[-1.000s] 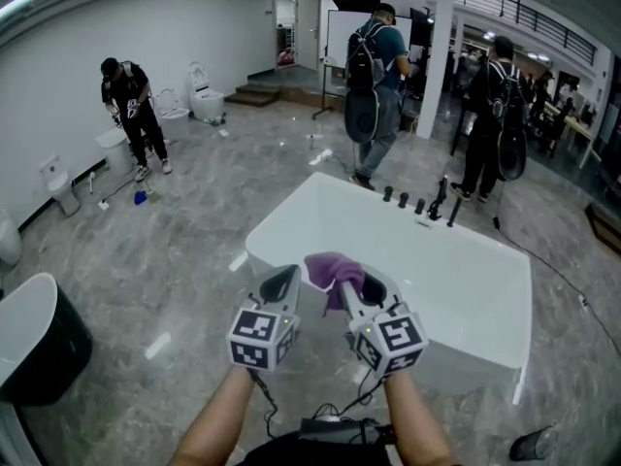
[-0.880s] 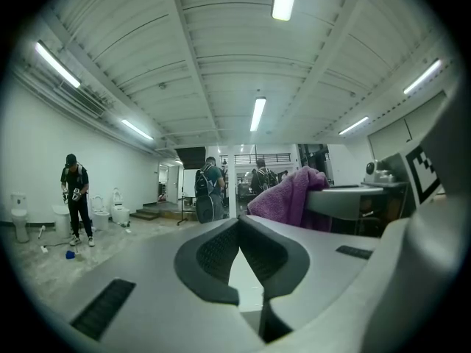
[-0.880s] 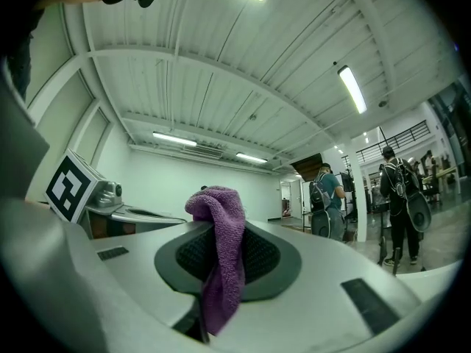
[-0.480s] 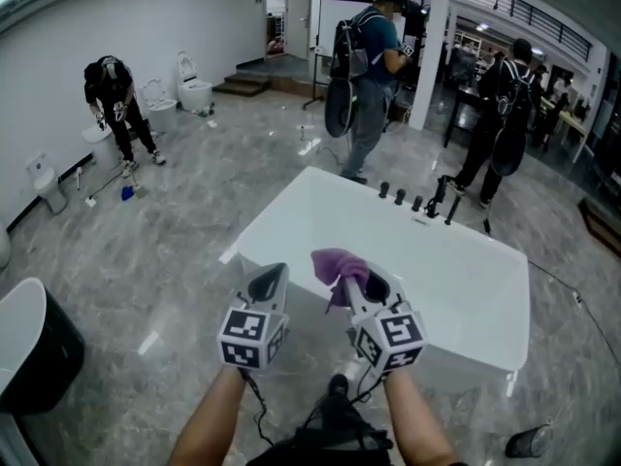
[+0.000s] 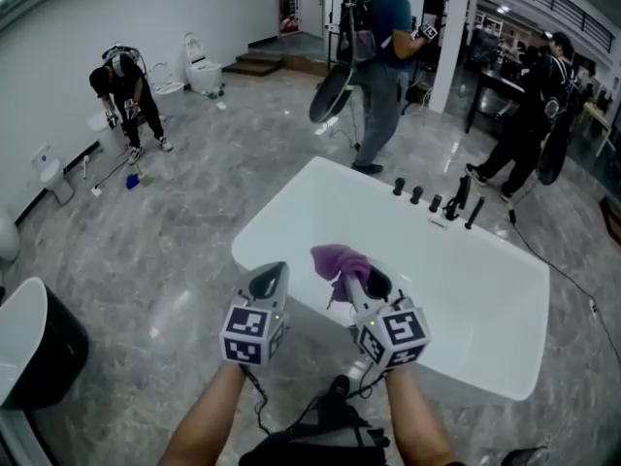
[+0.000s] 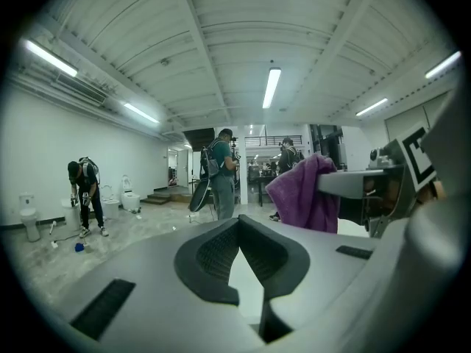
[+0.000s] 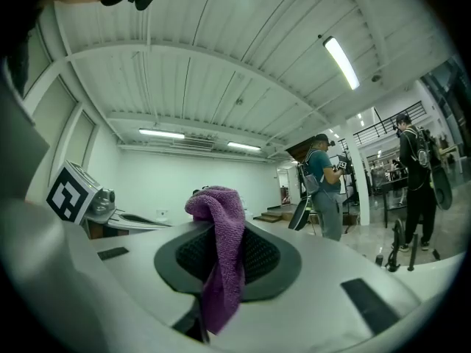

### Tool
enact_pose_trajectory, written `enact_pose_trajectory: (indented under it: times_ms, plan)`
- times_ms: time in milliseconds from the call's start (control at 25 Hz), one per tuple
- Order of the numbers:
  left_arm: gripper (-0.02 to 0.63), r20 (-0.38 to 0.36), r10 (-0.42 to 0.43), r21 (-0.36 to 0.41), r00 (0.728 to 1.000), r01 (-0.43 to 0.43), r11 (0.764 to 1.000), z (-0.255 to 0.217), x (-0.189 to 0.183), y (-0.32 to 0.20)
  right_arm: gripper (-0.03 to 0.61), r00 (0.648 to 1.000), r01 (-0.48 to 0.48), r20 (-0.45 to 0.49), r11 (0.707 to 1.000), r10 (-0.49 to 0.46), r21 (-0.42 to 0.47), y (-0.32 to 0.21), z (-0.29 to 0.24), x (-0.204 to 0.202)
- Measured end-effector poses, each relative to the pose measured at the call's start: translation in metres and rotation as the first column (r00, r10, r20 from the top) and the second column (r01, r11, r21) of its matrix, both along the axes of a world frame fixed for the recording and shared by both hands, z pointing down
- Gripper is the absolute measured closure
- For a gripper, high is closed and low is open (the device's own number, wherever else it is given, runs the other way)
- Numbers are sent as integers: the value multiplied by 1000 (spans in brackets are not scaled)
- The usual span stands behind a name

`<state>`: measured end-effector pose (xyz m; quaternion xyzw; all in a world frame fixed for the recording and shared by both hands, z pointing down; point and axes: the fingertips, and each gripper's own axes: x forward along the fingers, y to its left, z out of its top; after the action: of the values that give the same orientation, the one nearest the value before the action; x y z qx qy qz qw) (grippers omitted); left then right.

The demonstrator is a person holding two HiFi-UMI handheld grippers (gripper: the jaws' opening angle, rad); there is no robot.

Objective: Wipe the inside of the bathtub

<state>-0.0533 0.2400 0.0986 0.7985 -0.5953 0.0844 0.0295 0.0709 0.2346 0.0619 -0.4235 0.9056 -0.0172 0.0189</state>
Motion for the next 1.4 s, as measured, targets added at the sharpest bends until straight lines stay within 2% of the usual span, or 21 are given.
enact_pose_trajectory:
  times_ms: [280,480,720,1000,1200,1400]
  plan:
    - [607,34,-55,-40,998,56,998,10,5,-71,506,997,73,0,997,-73,-15,-86,13,4]
    - [607,68,-109,-83,992,115,990,25,-10,-100,506,994,105,19,994,-104,-38,-131,29,-6]
    - [607,91,-148,-128,985,159,979,58,-33,-133,506,993,117,-11,990,-119,-81,-173,63,-23]
    - [607,81,-152,-187,985,165,968,125,-76,-187,506,981,163,-78,976,-176,-144,-218,133,-79]
    - [607,52,-138,-243,989,146,959,190,-117,-228,505,979,134,-115,956,-168,-259,-251,204,-129]
    - [607,42,-98,-276,994,106,955,242,-154,-289,503,970,141,-148,940,-194,-310,-307,273,-181]
